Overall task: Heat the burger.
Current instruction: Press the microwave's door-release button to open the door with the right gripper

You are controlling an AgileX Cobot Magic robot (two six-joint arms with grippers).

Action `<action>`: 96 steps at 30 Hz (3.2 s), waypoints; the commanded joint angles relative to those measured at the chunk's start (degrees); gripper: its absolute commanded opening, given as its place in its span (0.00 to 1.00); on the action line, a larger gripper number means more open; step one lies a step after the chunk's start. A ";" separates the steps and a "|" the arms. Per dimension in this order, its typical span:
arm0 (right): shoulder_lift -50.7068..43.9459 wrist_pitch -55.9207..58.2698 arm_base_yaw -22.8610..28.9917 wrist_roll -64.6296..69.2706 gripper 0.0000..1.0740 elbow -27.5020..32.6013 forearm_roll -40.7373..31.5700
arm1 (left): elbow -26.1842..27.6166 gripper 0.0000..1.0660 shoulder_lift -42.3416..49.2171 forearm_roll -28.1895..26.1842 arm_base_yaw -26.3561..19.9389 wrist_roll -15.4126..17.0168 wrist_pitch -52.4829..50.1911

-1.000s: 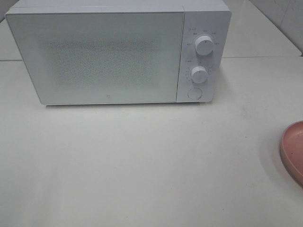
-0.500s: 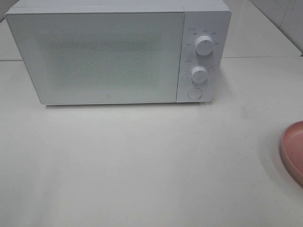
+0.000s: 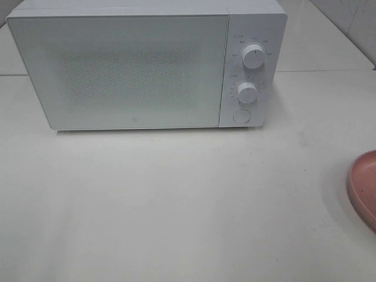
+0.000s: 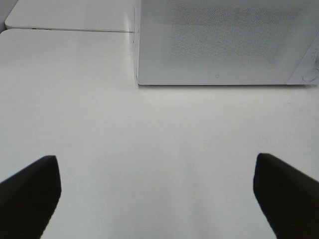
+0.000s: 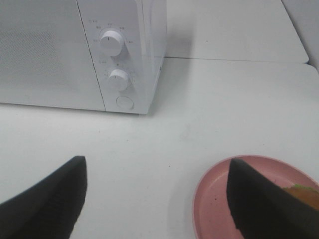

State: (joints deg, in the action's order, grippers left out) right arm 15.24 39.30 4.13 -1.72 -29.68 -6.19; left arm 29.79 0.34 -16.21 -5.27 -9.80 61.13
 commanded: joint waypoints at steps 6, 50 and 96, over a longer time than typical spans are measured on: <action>10.60 -11.23 0.06 -0.23 0.70 -0.40 0.00 | -0.11 0.92 1.03 0.29 -0.06 0.23 0.29; 48.36 -64.74 0.06 -0.06 0.70 7.85 0.29 | -0.11 0.92 1.03 0.29 -0.06 0.23 0.29; 79.01 -98.89 35.07 -14.38 0.70 7.91 -33.80 | -0.11 0.92 1.03 0.29 -0.06 0.23 0.29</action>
State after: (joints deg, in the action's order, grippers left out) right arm 94.25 -58.67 38.79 -15.30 -21.83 -39.48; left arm 29.79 0.34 -16.21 -5.27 -9.80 61.13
